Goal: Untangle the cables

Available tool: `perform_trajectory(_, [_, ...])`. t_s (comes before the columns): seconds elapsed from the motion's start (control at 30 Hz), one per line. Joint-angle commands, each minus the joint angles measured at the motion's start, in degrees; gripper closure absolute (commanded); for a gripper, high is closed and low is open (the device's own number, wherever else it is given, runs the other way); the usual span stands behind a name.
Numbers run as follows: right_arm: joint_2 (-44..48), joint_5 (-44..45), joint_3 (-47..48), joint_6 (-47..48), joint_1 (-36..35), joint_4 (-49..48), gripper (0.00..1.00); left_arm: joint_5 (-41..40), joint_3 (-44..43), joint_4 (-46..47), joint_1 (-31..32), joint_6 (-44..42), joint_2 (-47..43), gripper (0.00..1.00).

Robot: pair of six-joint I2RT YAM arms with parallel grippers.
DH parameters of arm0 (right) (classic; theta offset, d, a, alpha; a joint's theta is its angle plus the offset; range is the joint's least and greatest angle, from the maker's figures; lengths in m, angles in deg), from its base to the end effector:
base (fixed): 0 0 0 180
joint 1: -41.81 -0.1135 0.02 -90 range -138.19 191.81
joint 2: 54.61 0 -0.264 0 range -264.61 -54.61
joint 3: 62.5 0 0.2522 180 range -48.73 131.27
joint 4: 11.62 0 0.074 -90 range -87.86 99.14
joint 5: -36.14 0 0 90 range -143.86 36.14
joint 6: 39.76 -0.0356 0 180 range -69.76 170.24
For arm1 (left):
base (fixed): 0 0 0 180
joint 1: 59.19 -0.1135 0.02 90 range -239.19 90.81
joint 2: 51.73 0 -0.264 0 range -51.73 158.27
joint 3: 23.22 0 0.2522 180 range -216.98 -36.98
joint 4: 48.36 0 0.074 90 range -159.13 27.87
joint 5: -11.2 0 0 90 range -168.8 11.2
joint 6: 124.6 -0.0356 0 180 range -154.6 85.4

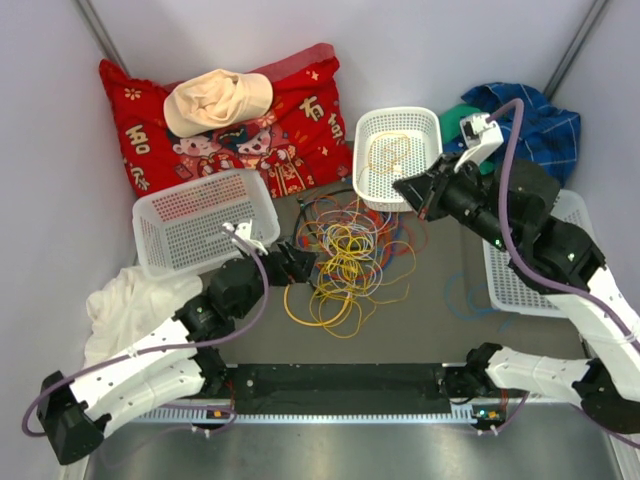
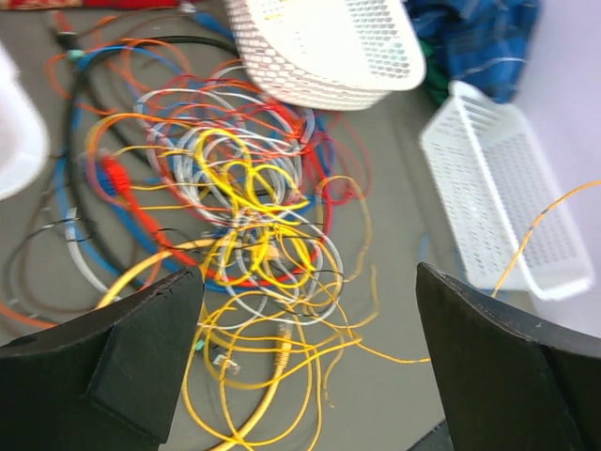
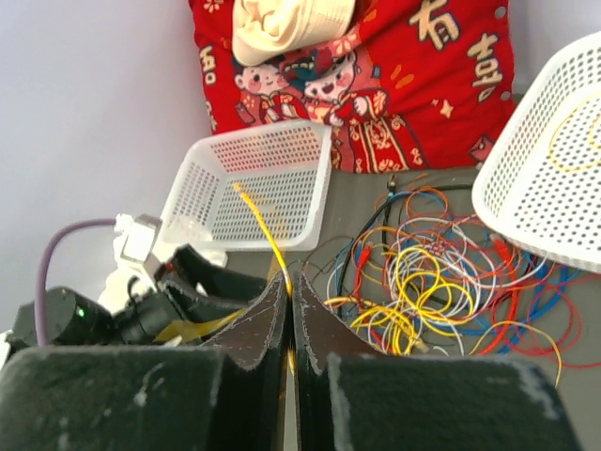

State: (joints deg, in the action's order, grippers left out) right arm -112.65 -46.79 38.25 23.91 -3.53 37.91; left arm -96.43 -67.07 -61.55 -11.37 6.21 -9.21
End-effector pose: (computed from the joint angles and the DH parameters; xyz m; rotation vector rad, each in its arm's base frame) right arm 0.1255 0.1208 0.4956 -0.1951 1.7483 0.8247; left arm 0.1310 -0.1285 0.2756 -0.1182 1.8432 -0.8359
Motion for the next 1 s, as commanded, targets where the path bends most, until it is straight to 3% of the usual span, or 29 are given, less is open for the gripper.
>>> perform_trajectory(0.0, [-2.07,2.33,9.85,3.12,-0.27,1.58,1.0,8.37,5.72,18.39,-0.09,-3.19,-2.44,0.01])
perform_trajectory(0.17, [-7.16,3.47,18.47,4.44,-0.19,5.71,1.0,8.31,7.41,21.23,0.0,-4.52,-0.34,0.01])
perform_trajectory(0.37, [-12.09,9.45,35.34,9.1,-0.27,7.74,1.0,9.81,8.64,22.44,0.0,-3.64,2.65,0.01])
perform_trajectory(0.97, [-10.43,12.44,36.59,8.83,-0.27,-1.75,1.0,14.29,11.62,28.68,0.0,-2.15,5.81,0.01])
